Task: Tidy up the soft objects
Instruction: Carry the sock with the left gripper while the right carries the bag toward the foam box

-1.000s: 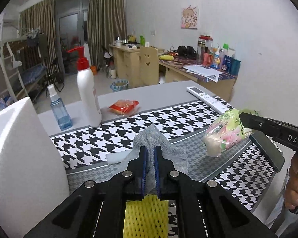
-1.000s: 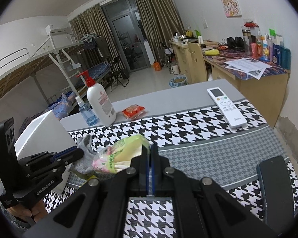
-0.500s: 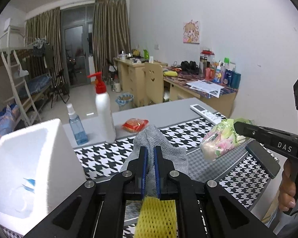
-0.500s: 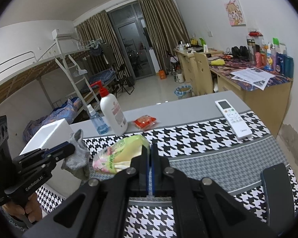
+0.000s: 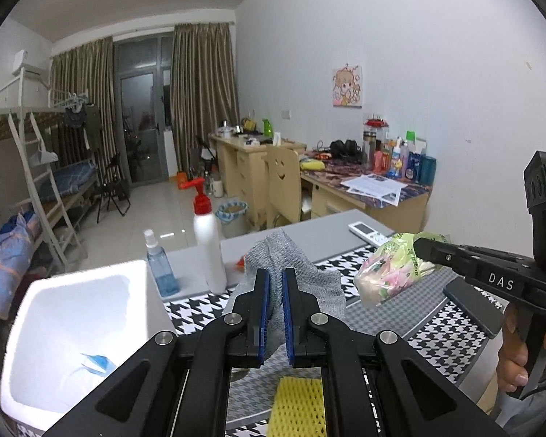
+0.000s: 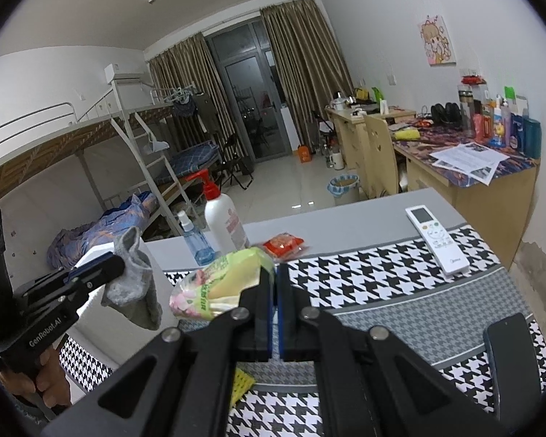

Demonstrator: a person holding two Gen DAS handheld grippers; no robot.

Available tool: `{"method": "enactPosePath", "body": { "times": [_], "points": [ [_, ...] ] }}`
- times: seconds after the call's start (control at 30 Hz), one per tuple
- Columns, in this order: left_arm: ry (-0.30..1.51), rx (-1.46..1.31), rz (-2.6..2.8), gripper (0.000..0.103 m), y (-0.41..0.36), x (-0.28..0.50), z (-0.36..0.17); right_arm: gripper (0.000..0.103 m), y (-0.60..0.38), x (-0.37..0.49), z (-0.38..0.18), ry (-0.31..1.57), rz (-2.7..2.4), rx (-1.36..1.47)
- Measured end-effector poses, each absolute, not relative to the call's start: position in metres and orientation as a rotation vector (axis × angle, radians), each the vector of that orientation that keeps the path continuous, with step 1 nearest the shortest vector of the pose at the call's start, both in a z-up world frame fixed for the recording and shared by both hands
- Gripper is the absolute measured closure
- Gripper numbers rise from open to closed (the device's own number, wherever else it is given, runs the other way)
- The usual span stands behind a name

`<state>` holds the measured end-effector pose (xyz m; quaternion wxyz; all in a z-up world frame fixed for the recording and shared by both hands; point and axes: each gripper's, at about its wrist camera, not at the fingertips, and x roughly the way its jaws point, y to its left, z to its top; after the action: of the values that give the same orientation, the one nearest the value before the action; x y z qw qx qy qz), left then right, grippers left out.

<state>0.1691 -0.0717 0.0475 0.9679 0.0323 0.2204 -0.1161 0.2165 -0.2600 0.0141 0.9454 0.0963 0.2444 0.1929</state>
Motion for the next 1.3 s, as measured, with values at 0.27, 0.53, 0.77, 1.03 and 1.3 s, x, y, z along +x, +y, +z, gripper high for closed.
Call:
{"method": "enactPosePath", "body": {
  "times": [0.27, 0.53, 0.77, 1.03, 1.3],
  "points": [
    [0.403, 0.062, -0.214, 0.095, -0.058, 0.161, 0.059, 0.099, -0.245, 0.209, 0.025, 0.466, 0.416, 0.185],
    [0.377, 0.053, -0.180, 0.095, -0.043, 0.156, 0.065, 0.099, -0.230, 0.206, 0.032, 0.448, 0.446, 0.167],
    [0.361, 0.039, -0.147, 0.095, -0.028, 0.156, 0.070, 0.099, -0.215, 0.206, 0.039, 0.437, 0.477, 0.153],
    [0.334, 0.038, -0.118, 0.095, -0.014, 0.154, 0.078, 0.099, -0.197, 0.210, 0.044, 0.429, 0.509, 0.148],
    [0.302, 0.022, -0.057, 0.095, 0.008, 0.148, 0.087, 0.099, -0.184, 0.210, 0.050, 0.412, 0.540, 0.137]
  ]
}}
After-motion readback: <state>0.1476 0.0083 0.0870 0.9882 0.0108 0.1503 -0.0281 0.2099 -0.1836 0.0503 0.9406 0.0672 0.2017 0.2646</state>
